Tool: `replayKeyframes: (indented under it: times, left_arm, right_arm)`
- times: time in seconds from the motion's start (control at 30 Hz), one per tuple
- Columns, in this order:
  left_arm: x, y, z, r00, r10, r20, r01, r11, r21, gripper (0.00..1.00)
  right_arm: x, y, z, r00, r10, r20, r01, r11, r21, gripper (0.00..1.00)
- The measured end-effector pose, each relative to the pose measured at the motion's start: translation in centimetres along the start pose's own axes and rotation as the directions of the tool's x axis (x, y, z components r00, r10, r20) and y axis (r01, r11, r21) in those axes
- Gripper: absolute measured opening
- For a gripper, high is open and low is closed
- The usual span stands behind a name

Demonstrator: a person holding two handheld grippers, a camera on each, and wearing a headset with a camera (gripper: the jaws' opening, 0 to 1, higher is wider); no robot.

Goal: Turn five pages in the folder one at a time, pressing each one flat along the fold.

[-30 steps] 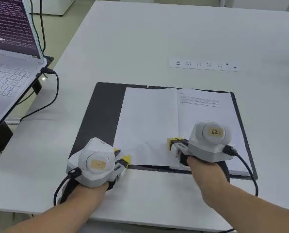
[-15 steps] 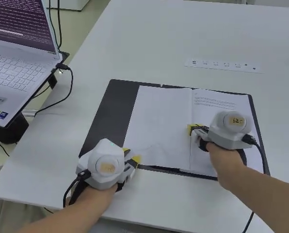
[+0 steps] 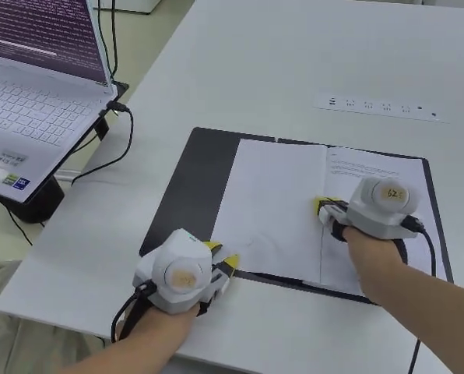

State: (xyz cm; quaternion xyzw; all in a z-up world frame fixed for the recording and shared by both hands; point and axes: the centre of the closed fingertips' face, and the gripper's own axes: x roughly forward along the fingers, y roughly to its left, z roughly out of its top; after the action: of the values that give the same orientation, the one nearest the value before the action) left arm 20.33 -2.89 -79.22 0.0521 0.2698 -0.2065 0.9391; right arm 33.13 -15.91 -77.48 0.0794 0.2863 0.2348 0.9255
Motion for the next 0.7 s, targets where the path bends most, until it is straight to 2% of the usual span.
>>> replayKeyframes:
  times: [0.4,0.7]
  left_arm:
    - [0.0,-0.1,-0.1,1.0000,-0.001,0.006,0.001,1.000,0.003,0.17]
    - [-0.1,-0.1,-0.1,0.9999,0.002,0.010,-0.002,1.000,-0.001,0.17]
  right_arm:
    - [1.0,-0.3,1.1,0.9996,-0.022,0.017,0.022,1.000,0.021,0.00]
    - [2.0,-0.5,2.4,0.9980,-0.030,0.056,0.028,0.999,0.044,0.00]
